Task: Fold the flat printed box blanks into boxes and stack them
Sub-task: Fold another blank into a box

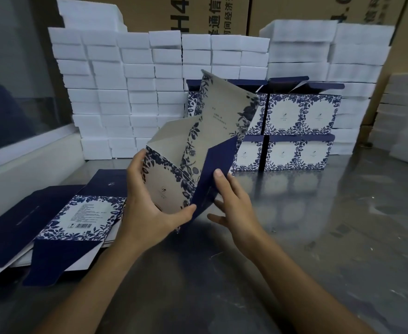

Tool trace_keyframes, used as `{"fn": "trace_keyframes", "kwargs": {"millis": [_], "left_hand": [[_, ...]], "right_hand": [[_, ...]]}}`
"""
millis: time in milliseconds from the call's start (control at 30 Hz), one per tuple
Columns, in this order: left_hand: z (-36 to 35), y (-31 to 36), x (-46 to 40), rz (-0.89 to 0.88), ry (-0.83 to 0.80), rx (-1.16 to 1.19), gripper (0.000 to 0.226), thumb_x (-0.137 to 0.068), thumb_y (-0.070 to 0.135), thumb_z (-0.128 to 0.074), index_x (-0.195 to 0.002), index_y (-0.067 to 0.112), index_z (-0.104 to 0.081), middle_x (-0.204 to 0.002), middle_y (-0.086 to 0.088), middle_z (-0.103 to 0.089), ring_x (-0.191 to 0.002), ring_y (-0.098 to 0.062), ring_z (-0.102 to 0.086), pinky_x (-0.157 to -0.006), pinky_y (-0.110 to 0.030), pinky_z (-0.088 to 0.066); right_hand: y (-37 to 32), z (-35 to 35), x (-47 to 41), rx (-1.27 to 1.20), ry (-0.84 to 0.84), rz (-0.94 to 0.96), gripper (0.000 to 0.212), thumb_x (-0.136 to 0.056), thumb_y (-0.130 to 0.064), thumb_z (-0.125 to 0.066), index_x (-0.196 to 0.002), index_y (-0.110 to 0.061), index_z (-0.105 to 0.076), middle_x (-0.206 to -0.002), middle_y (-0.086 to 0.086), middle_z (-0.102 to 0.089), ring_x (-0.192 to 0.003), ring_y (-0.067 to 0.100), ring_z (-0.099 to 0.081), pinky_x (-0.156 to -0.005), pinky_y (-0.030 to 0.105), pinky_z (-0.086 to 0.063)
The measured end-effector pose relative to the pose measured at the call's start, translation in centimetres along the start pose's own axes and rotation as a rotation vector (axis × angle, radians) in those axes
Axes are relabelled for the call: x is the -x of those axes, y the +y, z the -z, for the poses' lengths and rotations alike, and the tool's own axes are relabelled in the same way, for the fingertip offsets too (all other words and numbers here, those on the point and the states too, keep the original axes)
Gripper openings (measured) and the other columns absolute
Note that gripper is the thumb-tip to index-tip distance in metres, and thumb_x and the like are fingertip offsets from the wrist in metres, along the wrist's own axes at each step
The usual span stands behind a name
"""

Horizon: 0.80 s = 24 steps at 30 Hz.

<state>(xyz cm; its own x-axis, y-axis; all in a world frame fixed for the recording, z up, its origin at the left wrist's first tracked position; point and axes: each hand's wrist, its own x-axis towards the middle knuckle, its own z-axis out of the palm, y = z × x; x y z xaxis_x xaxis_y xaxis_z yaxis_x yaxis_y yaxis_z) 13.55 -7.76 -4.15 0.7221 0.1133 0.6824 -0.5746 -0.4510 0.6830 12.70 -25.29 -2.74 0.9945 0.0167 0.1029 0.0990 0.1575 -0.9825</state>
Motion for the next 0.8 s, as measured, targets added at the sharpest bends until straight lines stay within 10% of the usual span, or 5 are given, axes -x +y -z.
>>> {"fn": "trace_keyframes", "kwargs": {"millis": [133, 367, 800], "left_hand": [[-0.1, 0.0, 0.2, -0.109, 0.038, -0.109, 0.126, -0.048, 0.054, -0.084, -0.15, 0.027, -0.015, -0.15, 0.004, -0.026, -0.138, -0.009, -0.032, -0.107, -0.028, -0.037], [-0.2, 0.5, 0.4, -0.271, 0.114, -0.314, 0.117, -0.057, 0.051, -0.077, -0.15, 0.016, -0.016, -0.148, -0.012, -0.026, -0.139, -0.027, -0.028, -0.11, -0.041, -0.034], [-0.2, 0.8, 0.4, -0.345, 0.097, -0.422, 0.112, -0.059, 0.047, -0.078, -0.148, 0.017, -0.017, -0.148, -0.018, -0.027, -0.137, -0.034, -0.028, -0.106, -0.052, -0.039]], "right_hand": [[-0.2, -0.3, 0.1, -0.017, -0.038, -0.041, 0.065, -0.087, -0.059, -0.06, -0.142, -0.026, -0.051, -0.129, -0.007, -0.067, -0.107, 0.024, -0.07, -0.096, 0.043, -0.057], [-0.3, -1.1, 0.7, 0.104, -0.086, 0.131, 0.053, -0.104, -0.042, -0.042, -0.074, -0.002, -0.059, -0.06, 0.009, -0.061, -0.049, 0.01, -0.056, -0.053, 0.02, -0.049], [-0.1, -0.5, 0.2, 0.161, -0.11, 0.154, 0.053, -0.105, -0.032, -0.048, -0.055, -0.016, -0.043, -0.047, -0.001, -0.042, -0.044, 0.011, -0.034, -0.047, 0.022, -0.032]]}}
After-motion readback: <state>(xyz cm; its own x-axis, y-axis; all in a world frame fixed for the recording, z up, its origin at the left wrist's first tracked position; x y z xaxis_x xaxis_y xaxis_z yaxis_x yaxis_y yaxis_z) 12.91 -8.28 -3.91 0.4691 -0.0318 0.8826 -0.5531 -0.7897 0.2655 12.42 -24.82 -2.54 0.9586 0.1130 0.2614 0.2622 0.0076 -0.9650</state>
